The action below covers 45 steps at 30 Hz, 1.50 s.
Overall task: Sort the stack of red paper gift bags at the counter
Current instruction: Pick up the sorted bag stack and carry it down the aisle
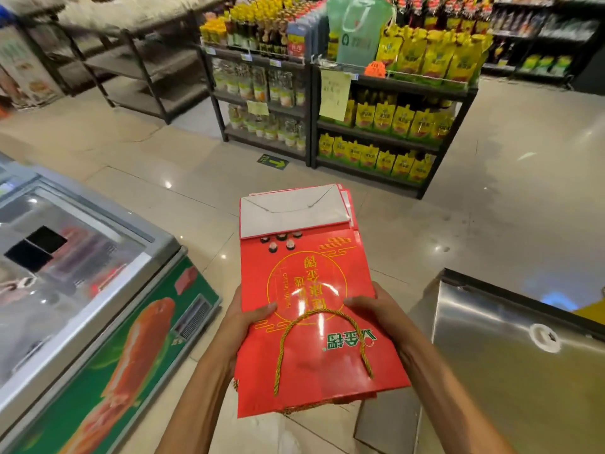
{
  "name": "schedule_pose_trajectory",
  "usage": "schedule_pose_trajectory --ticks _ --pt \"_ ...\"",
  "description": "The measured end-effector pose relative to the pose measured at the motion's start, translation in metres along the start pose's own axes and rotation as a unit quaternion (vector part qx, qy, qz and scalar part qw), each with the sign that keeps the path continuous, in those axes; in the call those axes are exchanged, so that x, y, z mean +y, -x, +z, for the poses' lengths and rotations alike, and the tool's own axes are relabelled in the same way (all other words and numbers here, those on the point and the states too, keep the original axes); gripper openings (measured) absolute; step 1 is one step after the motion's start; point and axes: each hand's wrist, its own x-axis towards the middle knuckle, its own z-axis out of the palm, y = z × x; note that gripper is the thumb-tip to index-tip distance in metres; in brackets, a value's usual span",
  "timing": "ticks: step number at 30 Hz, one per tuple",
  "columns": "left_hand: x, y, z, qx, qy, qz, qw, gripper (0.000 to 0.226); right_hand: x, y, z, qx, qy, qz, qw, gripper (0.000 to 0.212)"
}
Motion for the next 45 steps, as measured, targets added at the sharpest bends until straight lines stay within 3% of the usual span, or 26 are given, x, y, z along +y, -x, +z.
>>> schedule_pose_trajectory --ticks 5,8,12,16,20,23,33,40,45 --pt "0.024 -0.042 0.002 -0.04 -0.027 0.002 0.999 0.069 -0.008 -0.019 0.005 0.03 -0.026 -0.034 0.999 0.061" --pt "0.036 -0.078 0.017 -0.079 -0.056 0.002 0.995 0.079 -0.016 -0.038 -0.009 0.064 -0.05 -0.031 0.996 0.067" --pt "0.048 -0.133 0.054 -0.128 -0.085 -0.005 0.988 0.063 -0.036 -0.068 -0.043 0.132 -0.042 -0.028 0.99 0.098" --pt "0.059 -0.201 0.101 -0.171 -0.113 -0.015 0.979 0.073 -0.061 -0.106 -0.089 0.171 -0.067 -0.049 0.982 0.093" --pt "0.08 -0.268 0.165 -0.209 -0.143 -0.013 0.967 0.07 -0.091 -0.15 -0.145 0.195 -0.087 -0.043 0.976 0.108" --pt "0.095 -0.313 0.218 -0.221 -0.161 -0.013 0.962 0.06 -0.124 -0.177 -0.187 0.211 -0.105 -0.053 0.97 0.098" --pt "0.115 -0.463 0.372 -0.283 -0.186 -0.03 0.941 0.072 -0.207 -0.251 -0.318 0.271 -0.161 -0.075 0.946 0.092" --pt "0.106 -0.587 0.496 -0.334 -0.225 0.007 0.915 0.084 -0.258 -0.307 -0.424 0.321 -0.179 -0.06 0.928 0.057" --pt "0.105 -0.66 0.6 -0.378 -0.243 -0.011 0.893 0.082 -0.298 -0.337 -0.508 0.361 -0.186 -0.06 0.912 0.067"
